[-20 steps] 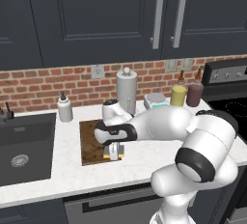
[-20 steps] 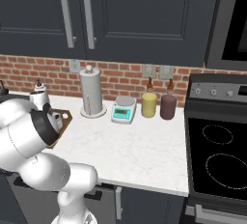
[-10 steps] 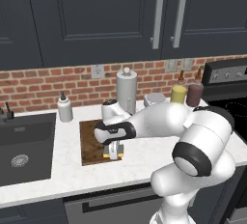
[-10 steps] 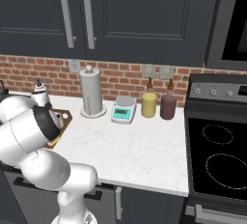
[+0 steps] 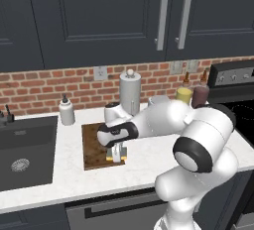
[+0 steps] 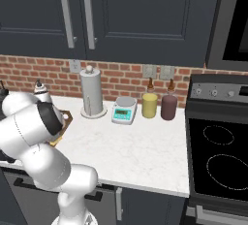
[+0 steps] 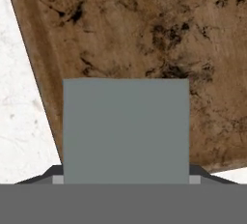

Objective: Pick up the sponge from the counter and clean the cutting board by briefly scrubbing or pressing down on the cutting board. Once finished, release the sponge.

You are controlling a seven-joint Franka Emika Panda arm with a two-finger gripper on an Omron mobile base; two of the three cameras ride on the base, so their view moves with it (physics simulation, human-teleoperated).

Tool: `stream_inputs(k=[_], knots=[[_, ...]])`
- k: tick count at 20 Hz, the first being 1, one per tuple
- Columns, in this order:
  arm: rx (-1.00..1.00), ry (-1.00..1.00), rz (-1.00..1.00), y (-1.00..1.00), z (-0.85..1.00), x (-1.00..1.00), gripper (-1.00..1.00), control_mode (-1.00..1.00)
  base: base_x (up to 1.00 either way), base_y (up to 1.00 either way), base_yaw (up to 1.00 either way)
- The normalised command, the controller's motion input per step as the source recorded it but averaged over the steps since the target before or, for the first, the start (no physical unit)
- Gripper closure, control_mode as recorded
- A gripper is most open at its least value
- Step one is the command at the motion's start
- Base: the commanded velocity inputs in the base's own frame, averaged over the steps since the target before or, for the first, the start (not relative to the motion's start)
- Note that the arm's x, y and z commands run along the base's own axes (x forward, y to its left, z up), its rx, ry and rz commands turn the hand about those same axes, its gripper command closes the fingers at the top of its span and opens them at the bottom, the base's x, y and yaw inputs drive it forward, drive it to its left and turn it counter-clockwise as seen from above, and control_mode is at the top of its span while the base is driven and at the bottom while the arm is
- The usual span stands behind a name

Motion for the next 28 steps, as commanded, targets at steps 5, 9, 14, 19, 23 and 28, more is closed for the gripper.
stream_inputs(k=[5,9,14,19,23,28], knots=[[-0.02,0.00,0.00,0.00,-0.09,0.19,1.00,-1.00,0.00,0.00,0.00],[-0.01,0.00,0.00,0.00,-0.06,0.24,1.00,-1.00,0.00,0.00,0.00],[0.00,0.01,0.00,0.00,-0.03,0.24,1.00,-1.00,0.00,0.00,0.00],[0.00,0.01,0.00,0.00,0.00,0.25,1.00,-1.00,0.00,0.00,0.00],[0.00,0.01,0.00,0.00,0.00,0.28,1.00,-1.00,0.00,0.00,0.00],[0.00,0.02,0.00,0.00,0.00,0.32,1.00,-1.00,0.00,0.00,0.00]])
